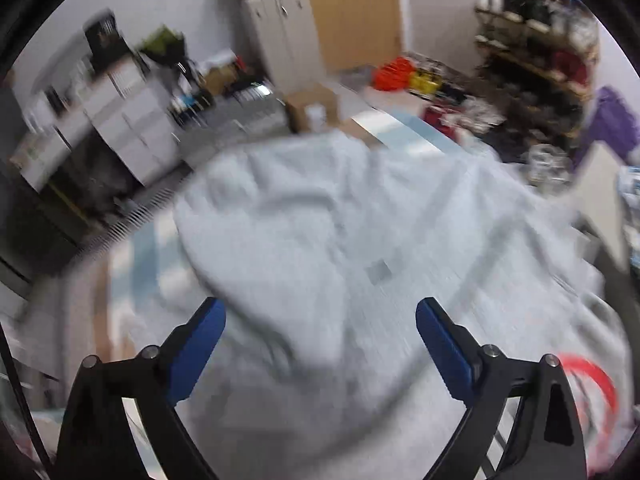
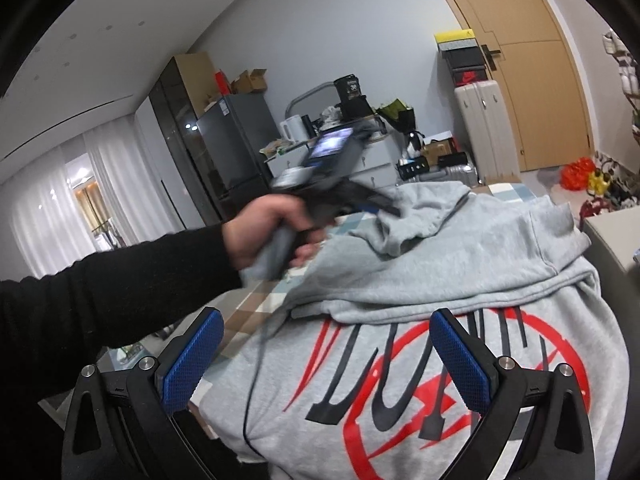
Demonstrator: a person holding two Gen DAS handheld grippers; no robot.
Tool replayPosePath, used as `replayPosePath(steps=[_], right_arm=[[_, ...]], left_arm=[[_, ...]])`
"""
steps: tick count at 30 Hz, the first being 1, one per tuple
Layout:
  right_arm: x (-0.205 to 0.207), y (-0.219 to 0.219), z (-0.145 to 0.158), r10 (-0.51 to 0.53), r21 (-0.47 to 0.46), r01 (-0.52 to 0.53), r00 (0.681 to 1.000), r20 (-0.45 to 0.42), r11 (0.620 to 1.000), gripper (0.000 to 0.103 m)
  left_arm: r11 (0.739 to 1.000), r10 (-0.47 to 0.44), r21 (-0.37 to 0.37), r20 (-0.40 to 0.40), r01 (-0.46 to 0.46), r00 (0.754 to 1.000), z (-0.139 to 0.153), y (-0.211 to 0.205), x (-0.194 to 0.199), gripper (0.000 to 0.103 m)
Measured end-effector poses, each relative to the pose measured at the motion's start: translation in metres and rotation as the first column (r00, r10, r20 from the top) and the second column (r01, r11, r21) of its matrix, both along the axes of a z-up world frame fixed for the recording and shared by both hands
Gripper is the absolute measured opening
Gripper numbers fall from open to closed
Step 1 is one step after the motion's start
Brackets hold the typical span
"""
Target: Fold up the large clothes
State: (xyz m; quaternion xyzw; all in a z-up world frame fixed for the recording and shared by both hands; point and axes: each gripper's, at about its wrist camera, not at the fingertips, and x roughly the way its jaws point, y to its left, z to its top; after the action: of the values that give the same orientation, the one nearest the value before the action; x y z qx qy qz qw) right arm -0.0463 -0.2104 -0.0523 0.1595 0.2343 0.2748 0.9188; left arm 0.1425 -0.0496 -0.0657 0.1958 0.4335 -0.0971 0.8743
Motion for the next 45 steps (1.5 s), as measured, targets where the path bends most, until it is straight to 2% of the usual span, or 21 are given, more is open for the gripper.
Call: replayPosePath(steps=[4,6,8,12,13,14,15,16,17,18,19,23,25,29,30,33,36,38,40,43,45], right_arm=[[0.000,-0.002,-0.001,0.002,-0.028,-0.002,1.000,0.011,1.000,0.103],[0.003,-0.006,-0.003,0.006,-0.029,-0.006,1.000,0.007,1.000,0.103],[0.006,-0.010,-0.004,0.015,-0.014,-0.015,1.000,-0.008,1.000,0.103],[0.014,-0.025,-0.009,0.010,0.035,-0.008,0.999,-0.040,0.999,0.103],[0.018,-0.029,-0.012,0.007,0.046,-0.004,0.998,-0.056,0.999,0.103],[0.019,-0.031,-0.013,0.008,0.052,-0.004,0.998,-0.062,0.999,0.103],[0.024,-0.035,-0.016,0.008,0.062,-0.004,0.997,-0.077,0.998,0.103],[0.025,-0.038,-0.018,0.008,0.068,-0.002,0.996,-0.087,0.998,0.103],[0.027,-0.040,-0.020,0.006,0.076,0.002,0.995,-0.098,0.997,0.103],[0.031,-0.043,-0.023,-0.002,0.086,0.012,0.993,-0.118,0.996,0.103],[0.032,-0.044,-0.025,-0.008,0.090,0.020,0.991,-0.134,0.996,0.103],[0.035,-0.043,-0.030,-0.012,0.097,0.029,0.986,-0.167,0.995,0.103],[0.032,-0.039,-0.027,-0.023,0.077,0.035,0.988,-0.151,0.996,0.103],[0.027,-0.026,-0.023,-0.055,0.006,0.056,0.994,-0.099,0.998,0.103],[0.026,-0.022,-0.022,-0.067,-0.019,0.066,0.994,-0.088,0.998,0.103],[0.030,-0.016,-0.025,-0.109,-0.072,0.103,0.990,-0.086,0.992,0.103],[0.042,-0.022,-0.025,-0.160,-0.065,0.154,0.981,-0.105,0.986,0.103],[0.060,-0.027,-0.010,-0.196,-0.083,0.189,0.975,-0.099,0.979,0.103],[0.082,-0.028,0.007,-0.188,-0.118,0.180,0.981,-0.053,0.976,0.103],[0.135,-0.016,0.034,-0.172,-0.238,0.170,0.985,0.010,0.956,0.103],[0.181,0.002,0.044,-0.086,-0.313,0.086,0.996,0.017,0.946,0.103]], left_arm=[[0.987,0.045,0.156,-0.022,-0.041,0.999,-0.033,-0.041,0.045,0.094],[0.952,0.094,0.292,-0.007,-0.088,0.996,-0.056,-0.064,0.074,0.094],[0.924,0.093,0.373,0.012,-0.091,0.996,-0.070,-0.075,0.089,0.094],[0.892,0.126,0.443,-0.050,-0.091,0.991,-0.095,-0.070,0.122,0.094],[0.892,0.138,0.441,-0.054,-0.100,0.989,-0.092,-0.063,0.124,0.092],[0.905,0.147,0.413,-0.071,-0.105,0.987,-0.089,-0.053,0.128,0.074],[0.932,0.155,0.345,-0.112,-0.108,0.982,-0.081,-0.040,0.130,0.033],[0.956,0.164,0.270,-0.157,-0.117,0.974,-0.073,-0.027,0.128,0.009],[0.975,0.179,0.166,-0.198,-0.148,0.964,-0.063,-0.011,0.129,0.008],[0.979,0.196,0.100,-0.213,-0.179,0.957,-0.055,0.004,0.130,0.008],[0.974,0.221,0.088,-0.195,-0.207,0.956,-0.048,0.016,0.128,0.008],[0.961,0.242,0.146,-0.023,-0.236,0.970,-0.005,0.044,0.106,0.007],[0.959,0.246,0.151,-0.027,-0.240,0.969,0.013,0.055,0.093,0.008],[0.951,0.237,0.184,0.085,-0.249,0.968,0.055,0.075,0.053,0.007],[0.950,0.229,0.194,0.101,-0.245,0.968,0.060,0.080,0.045,0.007],[0.966,0.209,0.134,0.097,-0.221,0.973,0.070,0.092,0.023,0.007],[0.975,0.176,0.116,0.102,-0.188,0.979,0.062,0.089,0.018,0.007],[0.979,0.159,0.109,0.107,-0.171,0.981,0.060,0.085,0.025,0.007],[0.985,0.146,0.075,0.103,-0.154,0.984,0.059,0.084,0.029,0.007],[0.991,0.127,0.025,0.111,-0.130,0.986,0.065,0.085,0.028,0.007],[0.995,0.100,0.000,0.118,-0.101,0.988,0.067,0.084,0.026,0.007]])
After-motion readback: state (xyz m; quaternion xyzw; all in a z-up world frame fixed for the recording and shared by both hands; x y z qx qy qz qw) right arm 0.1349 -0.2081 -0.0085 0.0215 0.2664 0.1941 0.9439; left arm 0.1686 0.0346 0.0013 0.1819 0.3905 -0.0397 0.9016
